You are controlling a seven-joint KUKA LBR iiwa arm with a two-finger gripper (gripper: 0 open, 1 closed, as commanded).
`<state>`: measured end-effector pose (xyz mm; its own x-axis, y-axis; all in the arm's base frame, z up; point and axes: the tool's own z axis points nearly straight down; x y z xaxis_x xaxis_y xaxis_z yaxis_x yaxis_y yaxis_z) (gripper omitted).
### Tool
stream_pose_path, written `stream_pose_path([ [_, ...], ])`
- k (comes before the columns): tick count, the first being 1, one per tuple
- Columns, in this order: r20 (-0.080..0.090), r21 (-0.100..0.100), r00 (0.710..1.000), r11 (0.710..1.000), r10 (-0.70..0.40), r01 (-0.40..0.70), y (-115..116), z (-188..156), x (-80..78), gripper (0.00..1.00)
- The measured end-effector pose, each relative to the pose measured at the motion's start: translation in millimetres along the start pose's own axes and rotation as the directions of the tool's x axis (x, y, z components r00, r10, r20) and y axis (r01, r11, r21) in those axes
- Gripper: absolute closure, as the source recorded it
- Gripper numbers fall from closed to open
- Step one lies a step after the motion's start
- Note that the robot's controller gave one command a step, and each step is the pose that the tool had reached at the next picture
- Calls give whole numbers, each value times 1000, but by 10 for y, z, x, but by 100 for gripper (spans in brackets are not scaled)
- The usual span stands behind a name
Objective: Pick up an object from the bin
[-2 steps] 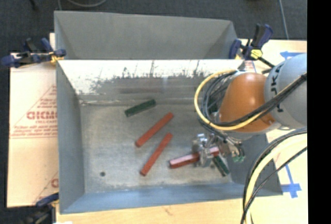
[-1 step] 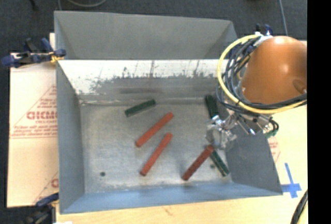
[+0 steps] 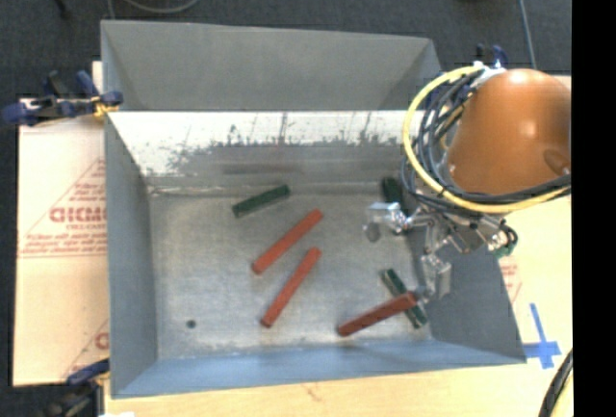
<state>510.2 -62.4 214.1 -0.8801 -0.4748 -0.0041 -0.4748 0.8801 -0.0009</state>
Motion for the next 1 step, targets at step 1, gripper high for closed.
stream_pose_path([
  [1, -6, -3, 994, 994, 105, -105, 8, 1453, 143, 0],
])
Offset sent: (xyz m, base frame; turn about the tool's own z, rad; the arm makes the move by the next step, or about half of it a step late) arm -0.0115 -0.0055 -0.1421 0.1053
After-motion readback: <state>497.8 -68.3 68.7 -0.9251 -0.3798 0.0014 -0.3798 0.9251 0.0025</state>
